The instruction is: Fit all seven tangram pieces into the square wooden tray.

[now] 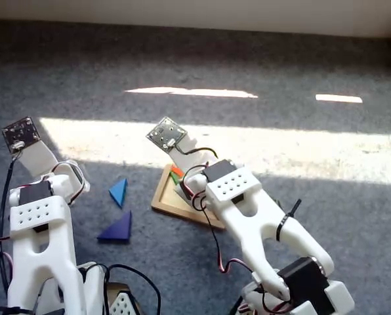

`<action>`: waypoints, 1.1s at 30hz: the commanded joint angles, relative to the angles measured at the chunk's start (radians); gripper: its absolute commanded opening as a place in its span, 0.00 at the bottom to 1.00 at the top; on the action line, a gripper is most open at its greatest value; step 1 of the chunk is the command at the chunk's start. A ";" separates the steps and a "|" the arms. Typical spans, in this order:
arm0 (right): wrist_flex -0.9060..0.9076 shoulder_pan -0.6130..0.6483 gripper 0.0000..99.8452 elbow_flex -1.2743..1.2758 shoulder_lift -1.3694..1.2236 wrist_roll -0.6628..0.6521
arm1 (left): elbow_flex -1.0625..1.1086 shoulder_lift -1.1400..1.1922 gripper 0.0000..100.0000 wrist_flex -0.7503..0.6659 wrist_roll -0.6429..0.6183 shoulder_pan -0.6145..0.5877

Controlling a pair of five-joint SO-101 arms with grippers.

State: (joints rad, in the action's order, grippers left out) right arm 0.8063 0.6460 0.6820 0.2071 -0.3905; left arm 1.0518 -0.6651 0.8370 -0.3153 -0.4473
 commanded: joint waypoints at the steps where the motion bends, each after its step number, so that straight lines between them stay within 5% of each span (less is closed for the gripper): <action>1: -0.019 -0.013 0.20 0.010 0.007 -0.011 | -0.053 -0.024 0.20 -0.011 -0.008 -0.007; 33: 0.173 0.128 0.11 -0.044 0.085 -0.003 | -0.053 -0.024 0.20 -0.011 -0.006 -0.005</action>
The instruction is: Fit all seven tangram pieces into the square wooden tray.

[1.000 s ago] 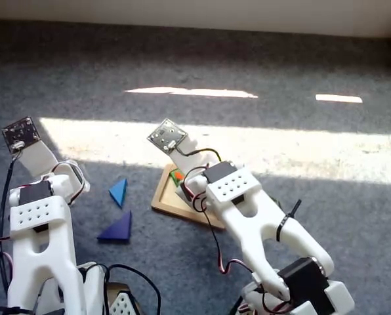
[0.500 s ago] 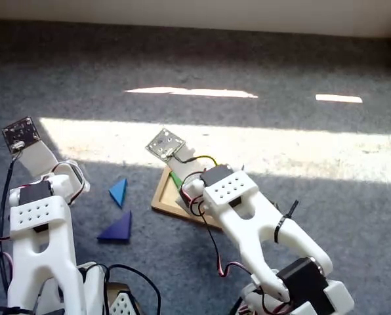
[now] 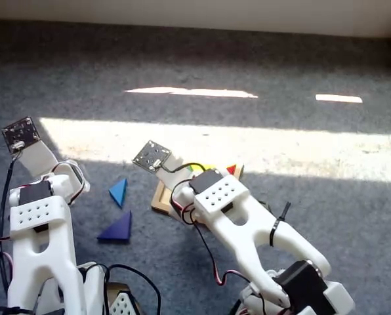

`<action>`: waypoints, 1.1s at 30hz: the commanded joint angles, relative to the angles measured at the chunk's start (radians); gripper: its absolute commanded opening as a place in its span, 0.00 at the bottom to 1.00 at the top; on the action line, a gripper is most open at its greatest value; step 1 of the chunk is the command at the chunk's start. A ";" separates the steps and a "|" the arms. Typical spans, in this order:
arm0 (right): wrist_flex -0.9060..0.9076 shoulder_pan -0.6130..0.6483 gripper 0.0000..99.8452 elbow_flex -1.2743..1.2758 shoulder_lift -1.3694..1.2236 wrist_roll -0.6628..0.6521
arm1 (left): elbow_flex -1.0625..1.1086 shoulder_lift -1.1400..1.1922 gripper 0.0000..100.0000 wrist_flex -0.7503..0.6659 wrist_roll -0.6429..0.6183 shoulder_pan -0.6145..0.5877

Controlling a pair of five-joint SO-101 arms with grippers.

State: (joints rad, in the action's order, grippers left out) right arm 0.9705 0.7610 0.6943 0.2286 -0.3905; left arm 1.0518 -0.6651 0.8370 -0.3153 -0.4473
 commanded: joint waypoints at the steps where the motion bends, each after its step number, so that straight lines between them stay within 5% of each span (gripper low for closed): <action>1: 0.007 0.015 0.10 -0.056 0.068 -0.003 | -0.053 -0.024 0.20 -0.011 -0.006 -0.005; 5: -0.059 0.024 0.01 -0.054 0.070 0.041 | -0.053 -0.024 0.20 -0.011 -0.006 -0.005; 12: -0.073 0.038 0.01 -0.018 0.068 0.123 | -0.053 -0.024 0.20 -0.011 -0.006 -0.005; 33: -0.068 -0.128 0.01 0.097 0.073 0.018 | -0.053 -0.024 0.20 -0.011 -0.006 -0.005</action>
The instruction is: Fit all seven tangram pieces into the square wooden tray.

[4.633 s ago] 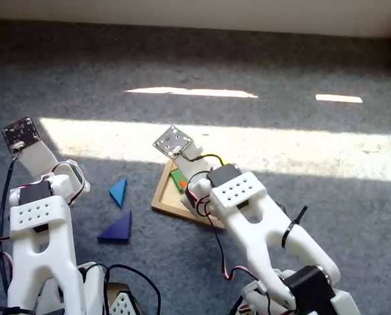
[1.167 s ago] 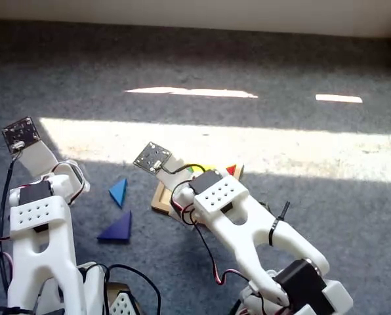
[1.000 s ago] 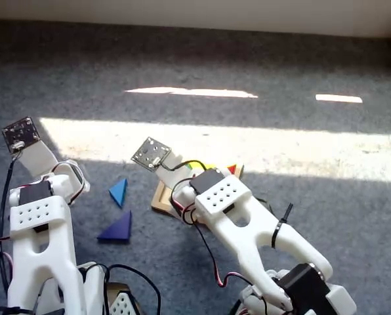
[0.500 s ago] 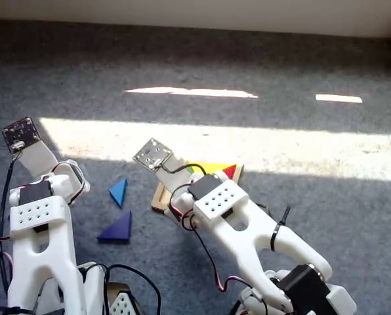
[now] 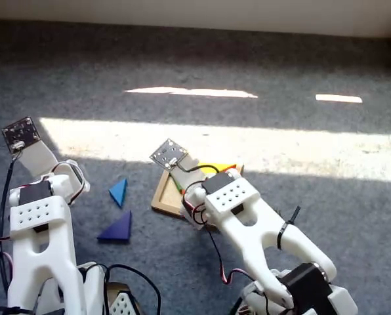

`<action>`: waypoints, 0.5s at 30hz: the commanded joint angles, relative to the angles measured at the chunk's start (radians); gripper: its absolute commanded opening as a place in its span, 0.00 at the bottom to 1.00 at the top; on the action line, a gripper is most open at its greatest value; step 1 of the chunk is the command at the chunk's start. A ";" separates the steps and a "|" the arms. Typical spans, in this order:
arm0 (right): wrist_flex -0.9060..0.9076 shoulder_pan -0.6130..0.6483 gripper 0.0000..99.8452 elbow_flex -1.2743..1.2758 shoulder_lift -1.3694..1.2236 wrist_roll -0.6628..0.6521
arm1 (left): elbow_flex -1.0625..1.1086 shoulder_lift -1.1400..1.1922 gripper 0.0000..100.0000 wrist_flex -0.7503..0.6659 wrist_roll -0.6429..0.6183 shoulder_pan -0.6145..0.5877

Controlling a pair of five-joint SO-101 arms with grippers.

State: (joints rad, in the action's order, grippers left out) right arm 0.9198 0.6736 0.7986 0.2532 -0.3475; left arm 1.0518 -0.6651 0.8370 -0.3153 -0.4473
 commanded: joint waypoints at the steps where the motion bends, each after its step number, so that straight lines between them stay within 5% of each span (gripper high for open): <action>1: -0.016 -0.050 0.01 -0.007 0.053 -0.025 | -0.053 -0.024 0.20 -0.011 -0.006 -0.005; 8: 0.085 -0.045 0.01 -0.093 0.076 -0.018 | -0.053 -0.024 0.20 -0.011 -0.006 -0.005; 15: -0.104 -0.022 0.01 -0.131 0.084 0.061 | -0.051 -0.024 0.20 -0.011 -0.006 -0.005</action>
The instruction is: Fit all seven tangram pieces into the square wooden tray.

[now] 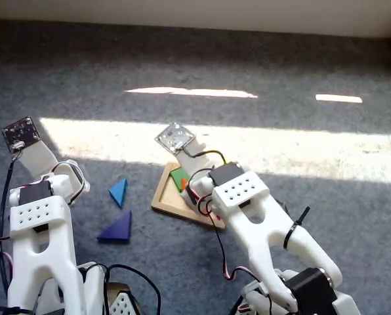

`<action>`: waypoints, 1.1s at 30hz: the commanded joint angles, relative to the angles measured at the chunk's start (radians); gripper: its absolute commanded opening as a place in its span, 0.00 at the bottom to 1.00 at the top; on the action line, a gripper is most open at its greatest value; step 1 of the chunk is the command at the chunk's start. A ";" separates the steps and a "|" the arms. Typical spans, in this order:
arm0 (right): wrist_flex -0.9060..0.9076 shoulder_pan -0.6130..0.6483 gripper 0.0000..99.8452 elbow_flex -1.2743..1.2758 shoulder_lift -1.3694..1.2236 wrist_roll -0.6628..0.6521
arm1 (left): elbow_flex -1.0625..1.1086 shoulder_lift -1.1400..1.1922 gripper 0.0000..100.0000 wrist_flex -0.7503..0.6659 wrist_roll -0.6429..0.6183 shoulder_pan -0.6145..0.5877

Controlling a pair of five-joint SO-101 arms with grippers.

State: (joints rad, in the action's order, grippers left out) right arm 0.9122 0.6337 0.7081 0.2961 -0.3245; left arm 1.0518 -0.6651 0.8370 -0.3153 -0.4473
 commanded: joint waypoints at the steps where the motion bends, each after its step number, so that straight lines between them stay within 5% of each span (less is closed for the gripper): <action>1: -0.125 0.018 0.01 -0.028 0.031 0.043 | -0.051 -0.024 0.20 -0.011 -0.006 -0.005; 11: -0.176 0.114 0.01 0.008 -0.150 0.043 | -0.051 -0.024 0.20 -0.011 -0.006 -0.005; 17: -0.038 0.110 0.01 0.008 -0.166 -0.031 | -0.051 -0.024 0.20 -0.011 -0.006 -0.005; 28: 0.039 0.107 0.01 -0.001 0.035 -0.041 | -0.051 -0.024 0.20 -0.011 -0.006 -0.005; 33: -0.065 0.044 0.01 0.033 0.074 -0.040 | -0.051 -0.024 0.20 -0.011 -0.006 -0.005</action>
State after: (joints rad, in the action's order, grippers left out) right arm 0.9106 0.7196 0.7250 0.3222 -0.3583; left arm 1.0518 -0.6651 0.8370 -0.3153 -0.4473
